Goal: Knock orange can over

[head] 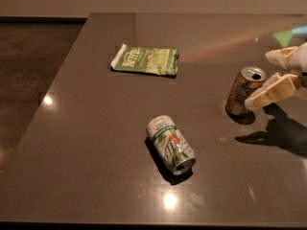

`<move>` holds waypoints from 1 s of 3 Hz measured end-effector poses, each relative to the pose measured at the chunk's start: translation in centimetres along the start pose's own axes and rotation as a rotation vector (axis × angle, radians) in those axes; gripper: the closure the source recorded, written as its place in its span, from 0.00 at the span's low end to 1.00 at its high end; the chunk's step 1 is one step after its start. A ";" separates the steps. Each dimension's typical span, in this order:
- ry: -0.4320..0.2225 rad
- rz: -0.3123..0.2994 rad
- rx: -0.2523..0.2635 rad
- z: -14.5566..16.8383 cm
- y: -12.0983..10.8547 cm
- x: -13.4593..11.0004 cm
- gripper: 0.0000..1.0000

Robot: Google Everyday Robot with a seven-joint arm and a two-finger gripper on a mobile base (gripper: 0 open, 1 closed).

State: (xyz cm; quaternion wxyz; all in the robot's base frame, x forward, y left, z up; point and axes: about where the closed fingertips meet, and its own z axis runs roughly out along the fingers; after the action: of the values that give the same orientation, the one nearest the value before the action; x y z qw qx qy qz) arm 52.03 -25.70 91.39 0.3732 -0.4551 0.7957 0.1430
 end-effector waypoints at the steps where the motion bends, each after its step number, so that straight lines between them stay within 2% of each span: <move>1: -0.032 0.015 -0.020 0.7 0.2 0.4 0.00; 2: -0.058 0.031 -0.037 1.1 0.5 0.4 0.18; 3: -0.081 0.038 -0.050 1.2 0.7 -0.1 0.42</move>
Offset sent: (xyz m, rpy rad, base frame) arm -0.0017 0.0062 -0.0132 0.1159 0.0124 0.0103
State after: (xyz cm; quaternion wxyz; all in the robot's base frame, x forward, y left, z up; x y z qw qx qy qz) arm 52.04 -24.59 90.51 0.3909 -0.4431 0.7845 0.1883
